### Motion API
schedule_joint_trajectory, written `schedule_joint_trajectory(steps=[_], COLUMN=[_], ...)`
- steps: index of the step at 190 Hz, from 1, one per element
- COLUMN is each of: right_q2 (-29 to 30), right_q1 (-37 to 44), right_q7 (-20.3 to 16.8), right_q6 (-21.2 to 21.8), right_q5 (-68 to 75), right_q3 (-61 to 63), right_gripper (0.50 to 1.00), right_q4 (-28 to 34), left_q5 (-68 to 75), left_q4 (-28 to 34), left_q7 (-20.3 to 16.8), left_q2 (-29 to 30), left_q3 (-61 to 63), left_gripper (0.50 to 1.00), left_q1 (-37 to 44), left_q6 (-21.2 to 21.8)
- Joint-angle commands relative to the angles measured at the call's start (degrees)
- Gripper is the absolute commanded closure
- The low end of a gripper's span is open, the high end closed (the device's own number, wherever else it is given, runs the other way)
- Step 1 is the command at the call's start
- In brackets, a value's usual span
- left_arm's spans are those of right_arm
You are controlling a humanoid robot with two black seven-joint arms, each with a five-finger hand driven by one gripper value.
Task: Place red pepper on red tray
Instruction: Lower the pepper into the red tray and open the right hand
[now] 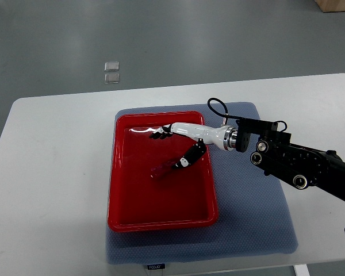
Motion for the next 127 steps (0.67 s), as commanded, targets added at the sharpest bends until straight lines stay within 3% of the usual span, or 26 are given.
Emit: schedule_joint_trajectory(steps=[1, 60, 64, 67, 76, 103, 127], right_q2=[-0.2, 0.0, 0.1, 0.1, 0.1, 0.4, 0.6], right_q1=[0.3, -7.7, -8.5, -9.2, -10.6, -12.1, -12.3], right_q7=[-0.1, 0.0, 0.0, 0.0, 0.0, 0.0, 0.0], right_q6=[0.3, 0.0, 0.1, 0.2, 0.3, 0.8, 2.0], right_q5=[3.3, 40.9, 44.0, 47.3, 53.3, 71.9, 78.0], right_q3=[4.3, 25.8, 26.6, 27.2, 27.8, 28.0, 27.9], right_gripper=[0.642, 0.638, 0.626, 0.589, 0.585, 0.585, 0.585], right_q4=[0.0, -0.1, -0.2, -0.3, -0.5, -6.6, -11.0], left_q5=[0.0, 0.0, 0.0, 0.0, 0.0, 0.0, 0.0], left_q4=[-0.1, -0.1, -0.1, -0.2, -0.2, -0.3, -0.3], left_q7=[0.0, 0.0, 0.0, 0.0, 0.0, 0.0, 0.0], left_q2=[0.0, 0.0, 0.0, 0.0, 0.0, 0.0, 0.0], left_q3=[0.1, 0.1, 0.1, 0.1, 0.1, 0.3, 0.3], left_gripper=[0.5, 0.5, 0.5, 0.5, 0.5, 0.5, 0.5], left_q1=[0.0, 0.0, 0.0, 0.0, 0.0, 0.0, 0.0], left_q6=[0.0, 0.0, 0.0, 0.0, 0.0, 0.0, 0.0])
